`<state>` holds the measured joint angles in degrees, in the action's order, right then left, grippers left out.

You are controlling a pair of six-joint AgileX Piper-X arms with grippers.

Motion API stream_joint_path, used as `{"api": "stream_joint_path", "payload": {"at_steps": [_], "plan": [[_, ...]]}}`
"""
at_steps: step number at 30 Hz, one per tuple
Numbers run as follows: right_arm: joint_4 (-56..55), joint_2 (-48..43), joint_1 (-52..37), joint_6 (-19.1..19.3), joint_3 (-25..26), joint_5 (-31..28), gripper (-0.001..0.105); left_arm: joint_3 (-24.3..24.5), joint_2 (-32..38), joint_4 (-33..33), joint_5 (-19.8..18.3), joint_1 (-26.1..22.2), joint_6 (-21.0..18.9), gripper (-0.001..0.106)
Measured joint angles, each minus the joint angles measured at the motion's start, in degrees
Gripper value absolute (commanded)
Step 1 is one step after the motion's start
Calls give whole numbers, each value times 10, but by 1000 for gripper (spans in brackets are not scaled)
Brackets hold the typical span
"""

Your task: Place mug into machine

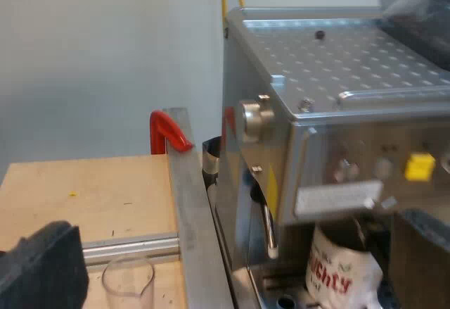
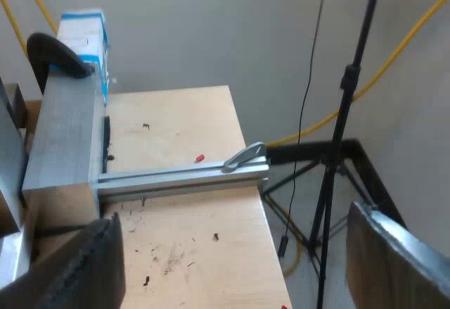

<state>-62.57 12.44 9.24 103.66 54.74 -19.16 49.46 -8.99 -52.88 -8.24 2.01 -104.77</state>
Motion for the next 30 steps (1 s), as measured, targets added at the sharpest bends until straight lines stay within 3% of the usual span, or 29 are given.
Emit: {"api": "stream_joint_path", "payload": {"at_steps": [7,9,13,18,24,28,30], "plan": [[-40,-100,0,1,3,0,67,2,54,-32,1,0,3,89],[-51,-123,0,1,3,0,67,2,95,-80,1,0,4,89],[-85,-132,3,1,15,15,67,2,97,-114,1,0,5,89],[-66,-132,3,1,12,57,67,15,99,-193,2,0,32,89],[-29,-132,3,1,-13,75,67,13,99,-190,2,0,35,89],[-4,-132,3,1,-46,103,67,-10,99,-133,2,0,34,89],[8,-134,3,1,-73,136,67,-48,99,-87,2,0,34,89]]}}
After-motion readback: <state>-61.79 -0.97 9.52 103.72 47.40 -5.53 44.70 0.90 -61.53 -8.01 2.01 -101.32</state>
